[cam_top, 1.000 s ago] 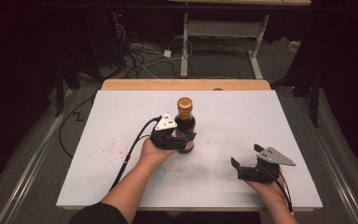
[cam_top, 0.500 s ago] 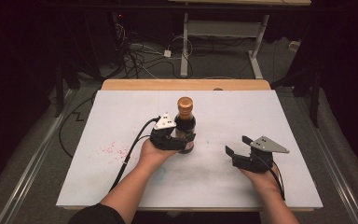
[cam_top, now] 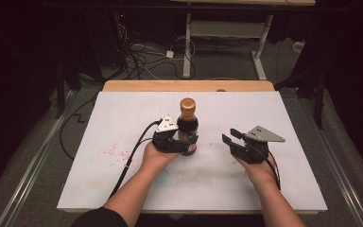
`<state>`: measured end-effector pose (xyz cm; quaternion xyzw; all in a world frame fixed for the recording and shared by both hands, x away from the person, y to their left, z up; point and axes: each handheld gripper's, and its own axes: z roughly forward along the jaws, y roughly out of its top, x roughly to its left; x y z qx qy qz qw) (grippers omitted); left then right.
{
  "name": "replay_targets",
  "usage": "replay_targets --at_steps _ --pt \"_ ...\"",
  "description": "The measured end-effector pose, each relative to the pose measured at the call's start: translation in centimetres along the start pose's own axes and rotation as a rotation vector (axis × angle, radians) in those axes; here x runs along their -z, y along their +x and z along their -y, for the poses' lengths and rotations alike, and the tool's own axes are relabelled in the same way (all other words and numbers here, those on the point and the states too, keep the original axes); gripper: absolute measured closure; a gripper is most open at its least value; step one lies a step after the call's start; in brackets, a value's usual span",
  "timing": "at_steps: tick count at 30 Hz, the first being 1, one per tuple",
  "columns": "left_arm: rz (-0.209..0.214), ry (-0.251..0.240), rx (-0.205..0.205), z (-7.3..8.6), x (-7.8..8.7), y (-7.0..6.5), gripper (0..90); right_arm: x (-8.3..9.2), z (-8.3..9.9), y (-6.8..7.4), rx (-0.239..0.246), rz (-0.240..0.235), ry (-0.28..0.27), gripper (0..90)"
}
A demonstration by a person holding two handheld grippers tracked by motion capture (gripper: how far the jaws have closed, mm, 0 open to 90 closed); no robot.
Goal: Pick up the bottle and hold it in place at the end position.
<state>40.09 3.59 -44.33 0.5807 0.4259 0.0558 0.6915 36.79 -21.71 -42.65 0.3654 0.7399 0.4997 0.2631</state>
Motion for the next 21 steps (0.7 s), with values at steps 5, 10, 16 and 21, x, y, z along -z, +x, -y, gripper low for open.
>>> replay_targets --at_steps 5,10,16,21 --pt "-0.013 -0.005 0.000 0.0 0.0 0.0 25.8 -0.7 -0.6 0.3 0.004 -0.015 0.002 70.4" --pt "-0.014 -0.011 -0.004 0.1 0.0 -0.1 26.5 -1.1 -1.1 0.5 0.002 -0.022 -0.008 81.5" --pt "-0.015 -0.009 -0.011 0.2 0.0 0.0 27.0 -1.3 -1.6 0.6 0.008 -0.032 -0.015 90.0" --pt "-0.016 -0.006 -0.017 0.2 0.1 0.0 27.5 -1.5 -2.2 0.7 0.022 -0.041 -0.008 90.0"
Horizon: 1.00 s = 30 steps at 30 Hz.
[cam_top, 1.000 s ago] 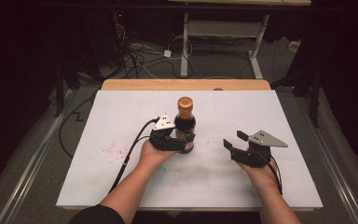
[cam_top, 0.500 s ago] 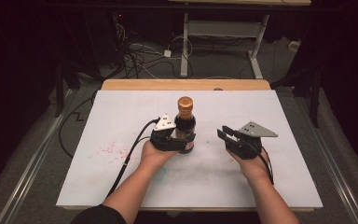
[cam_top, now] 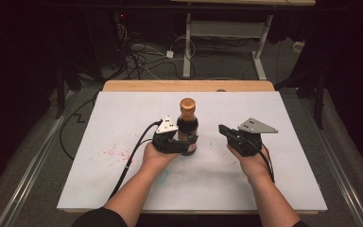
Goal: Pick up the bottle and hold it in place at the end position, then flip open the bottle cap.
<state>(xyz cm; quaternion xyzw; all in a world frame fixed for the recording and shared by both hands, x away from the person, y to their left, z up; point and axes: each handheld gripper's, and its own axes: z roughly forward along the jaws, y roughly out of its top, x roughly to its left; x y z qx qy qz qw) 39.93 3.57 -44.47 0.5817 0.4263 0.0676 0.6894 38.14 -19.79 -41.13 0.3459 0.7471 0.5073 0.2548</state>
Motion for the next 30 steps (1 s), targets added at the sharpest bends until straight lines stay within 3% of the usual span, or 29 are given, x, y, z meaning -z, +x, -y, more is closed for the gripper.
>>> replay_targets --at_steps 1,2,15,16,17,18,19,30 --pt "0.012 0.038 -0.048 0.0 0.3 0.2 27.6 0.0 -0.1 0.1 0.003 0.000 0.001 90.0" --pt "0.000 0.007 -0.008 0.0 0.1 0.0 27.7 -0.1 -0.3 0.2 -0.001 -0.001 0.001 90.0" --pt "0.004 0.000 -0.008 0.1 0.1 0.0 27.8 -0.2 -2.3 0.7 0.022 -0.044 -0.019 90.0" --pt "0.015 0.396 -0.487 -1.5 2.6 2.9 27.8 -0.3 -2.5 0.7 0.022 -0.050 -0.021 90.0" --pt "0.002 -0.020 0.003 0.2 0.0 -0.2 27.8 -0.3 -2.6 0.8 0.022 -0.052 -0.022 90.0" --pt "0.015 0.013 -0.045 0.2 0.3 0.1 27.7 -0.3 -2.8 0.9 0.028 -0.059 -0.022 90.0" --pt "0.001 0.392 -0.484 -1.4 2.6 2.8 27.8 -0.3 -2.9 1.0 0.037 -0.060 -0.024 90.0" --pt "-0.007 0.384 -0.481 -1.2 2.7 2.8 27.9 -0.1 -4.5 1.9 0.083 -0.081 -0.038 90.0"
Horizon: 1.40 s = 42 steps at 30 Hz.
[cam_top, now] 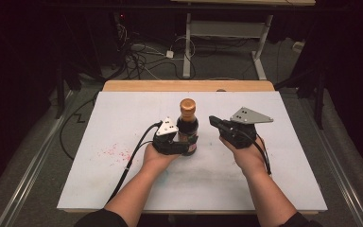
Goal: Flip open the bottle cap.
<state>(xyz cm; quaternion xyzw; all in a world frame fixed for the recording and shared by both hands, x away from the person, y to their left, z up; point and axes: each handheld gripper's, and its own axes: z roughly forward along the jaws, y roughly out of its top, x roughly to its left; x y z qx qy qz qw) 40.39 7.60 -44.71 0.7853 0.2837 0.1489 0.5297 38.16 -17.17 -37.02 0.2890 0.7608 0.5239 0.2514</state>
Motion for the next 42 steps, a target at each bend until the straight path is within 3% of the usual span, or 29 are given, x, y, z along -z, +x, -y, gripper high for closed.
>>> replay_targets --at_steps 11,24,25,26,27,28,30,42 --pt "-0.002 -0.009 -0.004 0.2 0.0 -0.1 28.1 -0.7 -2.0 1.0 0.026 -0.047 -0.008 90.0" --pt "-0.006 -0.012 -0.002 0.2 0.0 -0.1 28.1 -0.6 -3.8 1.6 0.054 -0.065 -0.029 90.0" --pt "-0.016 -0.429 0.484 -0.9 -2.8 -3.3 28.1 -0.6 -4.2 1.7 0.057 -0.066 -0.034 90.0" --pt "-0.016 -0.429 0.484 -0.9 -2.8 -3.3 28.1 -0.6 -4.3 1.8 0.058 -0.066 -0.037 90.0" --pt "0.006 -0.485 0.529 -1.1 -3.0 -3.5 28.1 -0.6 -4.3 1.8 0.058 -0.066 -0.037 90.0" --pt "-0.005 -0.457 0.512 -1.0 -2.9 -3.5 28.1 -0.5 -4.6 1.8 0.063 -0.068 -0.038 90.0" --pt "0.000 -0.476 0.520 -1.1 -3.0 -3.5 28.1 -0.5 -4.7 1.8 0.067 -0.066 -0.038 90.0" --pt "-0.005 -0.478 0.524 -1.1 -3.1 -3.6 28.1 -0.6 -5.5 2.2 0.097 -0.061 -0.010 90.0"
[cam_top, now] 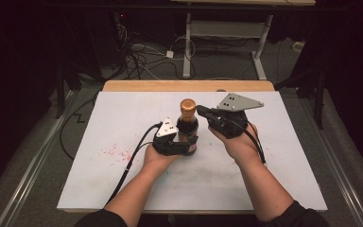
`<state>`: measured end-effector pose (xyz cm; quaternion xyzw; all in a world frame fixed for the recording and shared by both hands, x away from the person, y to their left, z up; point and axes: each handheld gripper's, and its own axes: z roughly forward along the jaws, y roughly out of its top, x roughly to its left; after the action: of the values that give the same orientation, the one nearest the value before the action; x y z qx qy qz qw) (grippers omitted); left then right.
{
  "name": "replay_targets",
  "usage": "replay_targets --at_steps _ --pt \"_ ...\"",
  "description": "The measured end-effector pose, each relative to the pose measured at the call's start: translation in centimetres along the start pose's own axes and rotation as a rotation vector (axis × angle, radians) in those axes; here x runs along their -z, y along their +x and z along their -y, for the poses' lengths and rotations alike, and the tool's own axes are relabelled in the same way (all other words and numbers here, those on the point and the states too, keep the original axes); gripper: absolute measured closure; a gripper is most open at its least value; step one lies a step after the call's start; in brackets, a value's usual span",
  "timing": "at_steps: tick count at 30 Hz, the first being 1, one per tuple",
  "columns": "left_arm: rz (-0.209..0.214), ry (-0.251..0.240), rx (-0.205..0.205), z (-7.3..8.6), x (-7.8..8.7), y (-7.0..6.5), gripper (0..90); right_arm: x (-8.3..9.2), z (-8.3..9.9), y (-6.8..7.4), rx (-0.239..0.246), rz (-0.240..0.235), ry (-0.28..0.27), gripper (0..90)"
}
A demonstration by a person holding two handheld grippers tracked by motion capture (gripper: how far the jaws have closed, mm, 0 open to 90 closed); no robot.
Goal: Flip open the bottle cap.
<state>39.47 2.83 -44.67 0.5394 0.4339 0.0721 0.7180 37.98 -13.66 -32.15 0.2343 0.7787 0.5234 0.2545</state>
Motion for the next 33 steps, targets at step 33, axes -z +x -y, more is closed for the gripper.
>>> replay_targets --at_steps 33 --pt "-0.030 0.485 -0.568 -2.0 2.8 2.9 29.5 -0.2 -1.1 0.4 0.029 0.014 0.063 90.0"
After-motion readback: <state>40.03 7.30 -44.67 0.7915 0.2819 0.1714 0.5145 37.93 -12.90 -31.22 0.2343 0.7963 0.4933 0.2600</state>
